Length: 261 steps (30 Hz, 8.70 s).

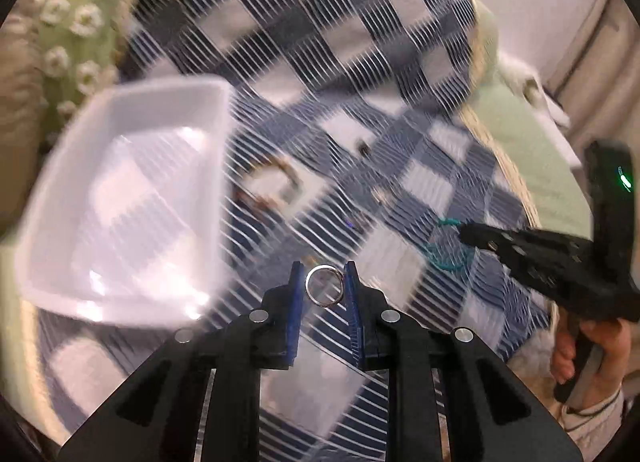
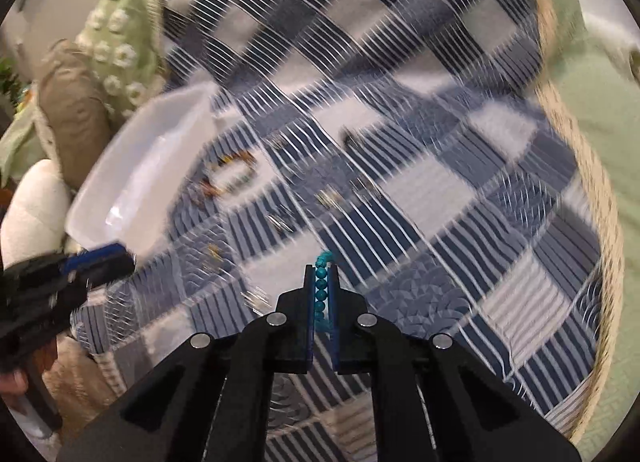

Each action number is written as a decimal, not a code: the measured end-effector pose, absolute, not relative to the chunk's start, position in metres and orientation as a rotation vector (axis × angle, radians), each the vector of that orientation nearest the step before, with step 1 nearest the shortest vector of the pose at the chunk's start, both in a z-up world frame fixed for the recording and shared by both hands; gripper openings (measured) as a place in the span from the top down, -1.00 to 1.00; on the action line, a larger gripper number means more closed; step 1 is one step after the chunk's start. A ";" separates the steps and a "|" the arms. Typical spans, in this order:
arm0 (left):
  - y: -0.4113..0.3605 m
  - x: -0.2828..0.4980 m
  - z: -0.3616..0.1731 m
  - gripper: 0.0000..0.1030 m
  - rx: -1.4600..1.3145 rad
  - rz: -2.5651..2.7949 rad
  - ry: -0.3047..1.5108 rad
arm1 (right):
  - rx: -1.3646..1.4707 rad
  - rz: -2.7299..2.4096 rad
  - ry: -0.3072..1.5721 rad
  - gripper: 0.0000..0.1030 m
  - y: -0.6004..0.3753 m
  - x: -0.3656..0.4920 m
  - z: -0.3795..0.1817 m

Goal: Organize jewelry
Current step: 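Carry the gold ring and turquoise bracelet into the white tray and release both, then move both tools back over the cloth toward the remaining jewelry, then grasp the gold ring with the left tool while the right tool grasps a silver pendant, then carry the gold ring and silver pendant into the white tray and release both, then move both tools back over the cloth toward the silver brooches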

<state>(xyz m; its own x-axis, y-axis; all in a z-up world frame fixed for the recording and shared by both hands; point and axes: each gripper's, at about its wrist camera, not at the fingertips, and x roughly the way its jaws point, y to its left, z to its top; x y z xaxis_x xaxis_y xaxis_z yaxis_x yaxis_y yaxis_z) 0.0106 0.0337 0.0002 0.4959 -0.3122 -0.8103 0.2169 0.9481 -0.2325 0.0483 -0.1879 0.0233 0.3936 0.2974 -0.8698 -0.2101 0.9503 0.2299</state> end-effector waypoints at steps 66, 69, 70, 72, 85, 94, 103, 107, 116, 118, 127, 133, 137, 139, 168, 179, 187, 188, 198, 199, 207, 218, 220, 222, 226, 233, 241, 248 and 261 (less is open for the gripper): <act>-0.016 0.061 -0.037 -0.50 0.009 -0.390 1.126 | 0.002 0.123 1.228 -0.22 -0.226 0.117 -0.018; -0.022 0.065 -0.050 -0.50 0.028 -0.370 1.153 | -0.007 0.122 1.240 -0.22 -0.225 0.116 -0.021; -0.024 0.067 -0.056 -0.50 0.036 -0.361 1.169 | -0.005 0.122 1.242 -0.22 -0.225 0.116 -0.021; -0.029 0.068 -0.065 -0.51 0.049 -0.347 1.185 | 0.005 0.129 1.245 -0.22 -0.225 0.116 -0.021; -0.037 0.063 -0.071 -0.46 0.165 -0.331 1.172 | -0.009 0.132 1.252 -0.31 -0.221 0.115 -0.023; -0.042 0.062 -0.076 -0.32 0.121 -0.381 1.222 | -0.020 0.140 1.259 -0.31 -0.218 0.115 -0.024; -0.034 0.073 -0.096 0.07 0.063 -0.357 1.283 | -0.038 0.140 1.255 -0.39 -0.216 0.115 -0.023; -0.029 0.077 -0.099 0.24 0.052 -0.347 1.291 | -0.041 0.142 1.262 -0.40 -0.216 0.116 -0.024; -0.026 0.076 -0.095 0.64 0.062 -0.344 1.288 | -0.048 0.117 1.255 -0.40 -0.213 0.125 -0.030; -0.028 0.075 -0.093 0.64 0.067 -0.355 1.283 | -0.058 0.119 1.233 -0.40 -0.209 0.132 -0.030; -0.026 0.076 -0.086 0.85 0.045 -0.367 1.276 | -0.038 0.112 1.283 0.38 -0.192 0.162 -0.062; -0.026 0.077 -0.083 0.86 0.035 -0.375 1.275 | -0.012 0.083 1.289 0.44 -0.197 0.173 -0.073; -0.024 0.078 -0.083 0.86 0.028 -0.371 1.276 | 0.031 0.113 1.293 0.58 -0.196 0.175 -0.074; -0.023 0.078 -0.082 0.86 0.023 -0.373 1.274 | 0.031 0.118 1.294 0.66 -0.194 0.175 -0.074; -0.024 0.076 -0.084 0.86 0.028 -0.399 1.288 | 0.121 0.159 1.304 0.81 -0.196 0.174 -0.066; -0.025 0.073 -0.085 0.86 0.030 -0.403 1.294 | 0.073 0.153 1.290 0.00 -0.189 0.174 -0.064; -0.026 0.073 -0.087 0.86 0.030 -0.408 1.300 | 0.018 0.140 1.306 0.45 -0.188 0.175 -0.078; -0.025 0.073 -0.087 0.86 0.028 -0.408 1.300 | -0.007 0.139 1.299 0.49 -0.186 0.174 -0.078; -0.018 0.068 -0.067 0.86 -0.003 -0.436 1.253 | 0.129 0.177 1.220 0.58 -0.201 0.169 -0.044; -0.017 0.068 -0.060 0.86 -0.008 -0.444 1.237 | 0.148 0.190 1.202 0.58 -0.201 0.167 -0.037; 0.047 0.067 0.003 0.86 -0.083 -0.386 1.066 | 0.188 0.366 1.057 0.58 -0.164 0.144 0.034; 0.186 0.077 -0.026 0.86 -0.214 -0.082 1.134 | -0.015 0.632 1.078 0.63 -0.006 0.095 0.025; 0.197 0.076 -0.033 0.86 -0.231 -0.079 1.155 | -0.095 0.664 1.064 0.63 0.020 0.085 0.020; 0.203 0.076 -0.038 0.86 -0.244 -0.089 1.167 | -0.140 0.670 1.060 0.63 0.036 0.080 0.015; 0.209 0.078 -0.050 0.86 -0.251 -0.084 1.197 | -0.163 0.661 1.092 0.63 0.060 0.079 -0.001; 0.206 0.085 -0.061 0.85 -0.246 -0.070 1.208 | -0.191 0.634 1.101 0.63 0.072 0.082 -0.022; 0.201 0.087 -0.059 0.85 -0.257 -0.072 1.195 | -0.190 0.622 1.117 0.62 0.070 0.084 -0.025; 0.204 0.083 -0.053 0.85 -0.268 -0.071 1.172 | -0.148 0.611 1.096 0.46 0.061 0.085 -0.014; 0.126 0.049 0.010 -0.18 -0.160 -0.273 1.001 | -0.032 0.316 1.042 -0.38 -0.108 0.109 0.054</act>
<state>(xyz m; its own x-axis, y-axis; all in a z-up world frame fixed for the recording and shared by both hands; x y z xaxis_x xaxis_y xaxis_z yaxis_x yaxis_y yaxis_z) 0.0492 0.1261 0.0102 0.5091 -0.2983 -0.8074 0.1522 0.9545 -0.2566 0.1093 -0.1082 0.0542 0.4638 0.2418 -0.8523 -0.2718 0.9545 0.1229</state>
